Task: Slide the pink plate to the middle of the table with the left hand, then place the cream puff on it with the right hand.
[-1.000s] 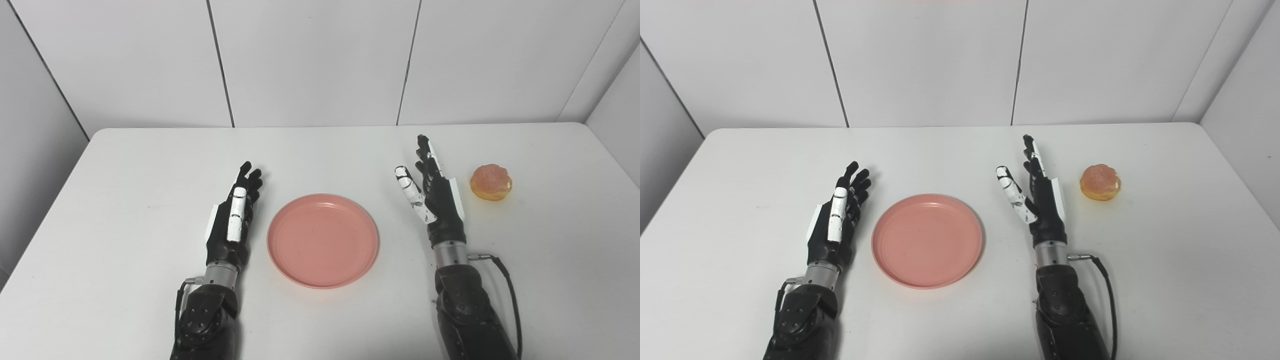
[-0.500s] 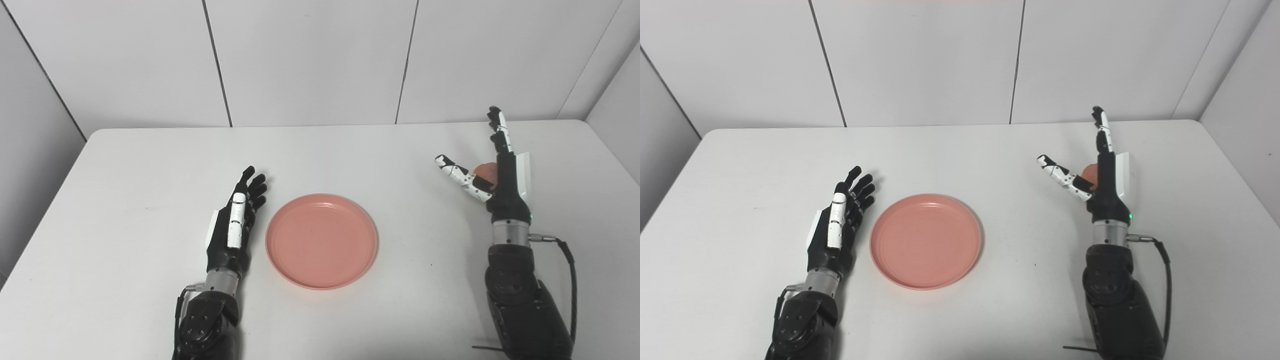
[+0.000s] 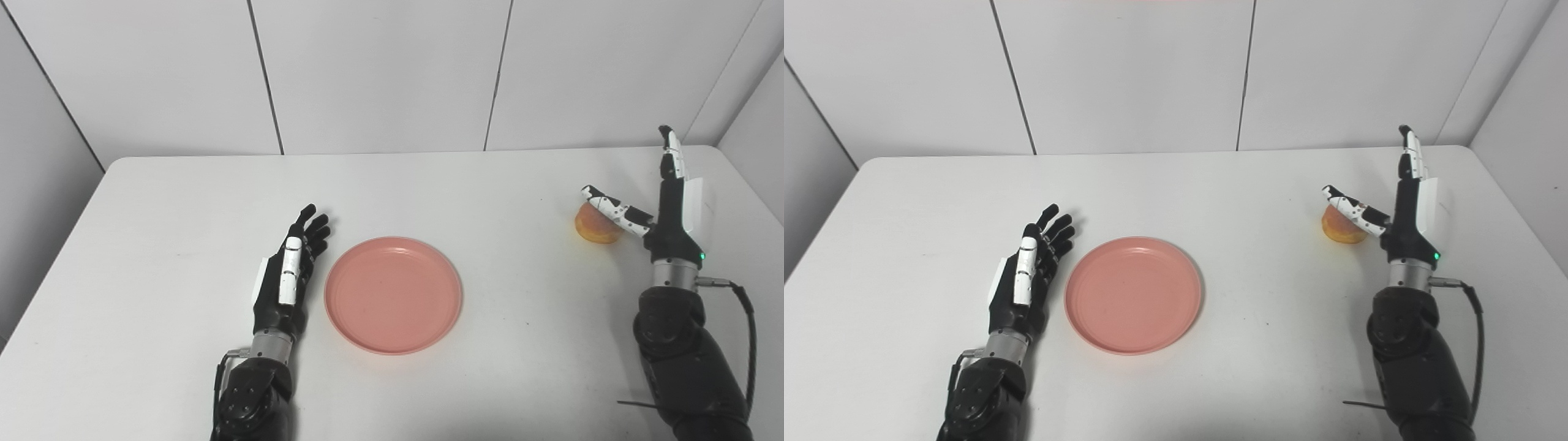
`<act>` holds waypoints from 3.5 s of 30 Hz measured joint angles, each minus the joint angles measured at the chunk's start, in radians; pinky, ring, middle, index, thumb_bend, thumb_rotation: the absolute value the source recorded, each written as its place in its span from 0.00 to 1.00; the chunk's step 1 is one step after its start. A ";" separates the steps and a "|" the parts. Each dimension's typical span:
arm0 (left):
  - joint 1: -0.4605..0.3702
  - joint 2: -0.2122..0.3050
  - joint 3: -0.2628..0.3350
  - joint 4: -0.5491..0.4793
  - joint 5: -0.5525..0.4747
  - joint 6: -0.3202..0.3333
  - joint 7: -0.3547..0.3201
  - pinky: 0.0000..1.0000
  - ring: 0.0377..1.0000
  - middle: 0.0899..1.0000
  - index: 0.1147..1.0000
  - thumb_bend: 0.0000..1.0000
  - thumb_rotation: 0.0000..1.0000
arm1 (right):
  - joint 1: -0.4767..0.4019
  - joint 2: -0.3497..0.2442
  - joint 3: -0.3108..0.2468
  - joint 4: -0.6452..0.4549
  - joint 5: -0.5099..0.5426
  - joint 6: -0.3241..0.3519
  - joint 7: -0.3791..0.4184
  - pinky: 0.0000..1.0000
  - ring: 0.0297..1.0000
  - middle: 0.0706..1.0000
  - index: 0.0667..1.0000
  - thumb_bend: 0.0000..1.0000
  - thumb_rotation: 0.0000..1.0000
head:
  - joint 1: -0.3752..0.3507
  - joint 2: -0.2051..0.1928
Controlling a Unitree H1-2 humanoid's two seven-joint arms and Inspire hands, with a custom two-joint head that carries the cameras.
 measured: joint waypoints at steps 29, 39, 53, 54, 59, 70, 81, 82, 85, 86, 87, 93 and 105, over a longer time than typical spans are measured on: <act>0.012 0.018 0.004 -0.017 -0.043 0.002 -0.033 0.95 0.91 0.89 0.90 0.53 1.00 | -0.039 -0.014 0.129 0.073 0.004 0.226 0.120 0.62 0.76 0.83 0.83 0.66 0.04 | -0.034 0.002; 0.012 0.019 0.004 -0.017 -0.043 0.001 -0.033 0.94 0.91 0.89 0.89 0.55 1.00 | -0.050 -0.014 0.114 0.044 0.055 0.250 0.154 0.38 0.45 0.55 0.70 0.53 0.00 | -0.026 0.006; 0.014 0.020 0.000 -0.022 -0.043 0.004 -0.033 0.95 0.91 0.89 0.89 0.54 1.00 | -0.048 -0.015 0.124 0.044 0.048 0.250 0.130 0.32 0.39 0.51 0.57 0.52 0.00 | -0.017 0.012; 0.015 0.020 0.000 -0.022 -0.043 0.004 -0.033 0.95 0.91 0.89 0.89 0.55 1.00 | -0.047 -0.014 0.126 0.044 0.046 0.250 0.122 0.31 0.38 0.51 0.52 0.51 0.00 | -0.017 0.012; 0.015 0.021 -0.004 -0.023 -0.043 0.005 -0.036 0.95 0.91 0.90 0.89 0.53 1.00 | -0.039 -0.010 0.132 0.051 0.033 0.242 0.075 0.23 0.32 0.42 0.50 0.51 0.00 | -0.008 0.015; 0.015 0.019 -0.011 -0.023 -0.020 0.007 -0.030 0.95 0.90 0.89 0.90 0.54 1.00 | -0.024 0.002 0.130 0.014 0.043 0.115 0.012 0.27 0.35 0.46 0.49 0.51 0.00 | 0.015 0.015; 0.017 0.009 -0.012 -0.024 -0.005 0.007 -0.025 0.93 0.90 0.89 0.88 0.55 1.00 | 0.010 0.073 0.156 -0.216 0.053 0.087 0.055 0.23 0.43 0.46 0.44 0.52 0.00 | 0.034 0.005; 0.019 0.007 -0.012 -0.026 -0.005 0.007 -0.025 0.93 0.90 0.89 0.88 0.55 1.00 | 0.016 0.081 0.162 -0.231 0.052 0.087 0.064 0.22 0.43 0.46 0.44 0.52 0.00 | 0.034 0.005; 0.026 0.004 -0.013 -0.034 -0.005 0.007 -0.025 0.93 0.90 0.89 0.88 0.56 1.00 | 0.034 0.101 0.170 -0.271 0.054 0.087 0.096 0.30 0.41 0.50 0.42 0.51 0.00 | 0.041 0.009; 0.028 0.004 -0.013 -0.035 -0.005 0.007 -0.025 0.93 0.90 0.89 0.88 0.57 1.00 | 0.042 0.104 0.179 -0.282 0.054 0.085 0.102 0.33 0.41 0.50 0.42 0.51 0.00 | 0.044 0.011; 0.029 0.005 -0.014 -0.037 -0.005 0.007 -0.025 0.93 0.90 0.88 0.88 0.57 1.00 | 0.046 0.107 0.188 -0.284 0.051 0.077 0.108 0.34 0.40 0.51 0.42 0.51 0.00 | 0.044 0.011; 0.040 0.002 -0.014 -0.051 -0.006 0.012 -0.025 0.94 0.90 0.89 0.88 0.59 1.00 | 0.073 0.135 0.238 -0.317 0.034 0.058 0.143 0.36 0.42 0.50 0.41 0.51 0.00 | 0.051 0.017; 0.041 -0.002 -0.016 -0.053 -0.006 0.019 -0.026 0.95 0.91 0.89 0.89 0.58 1.00 | 0.110 0.201 0.324 -0.316 0.059 -0.054 0.246 0.43 0.45 0.50 0.41 0.51 0.00 | 0.054 0.025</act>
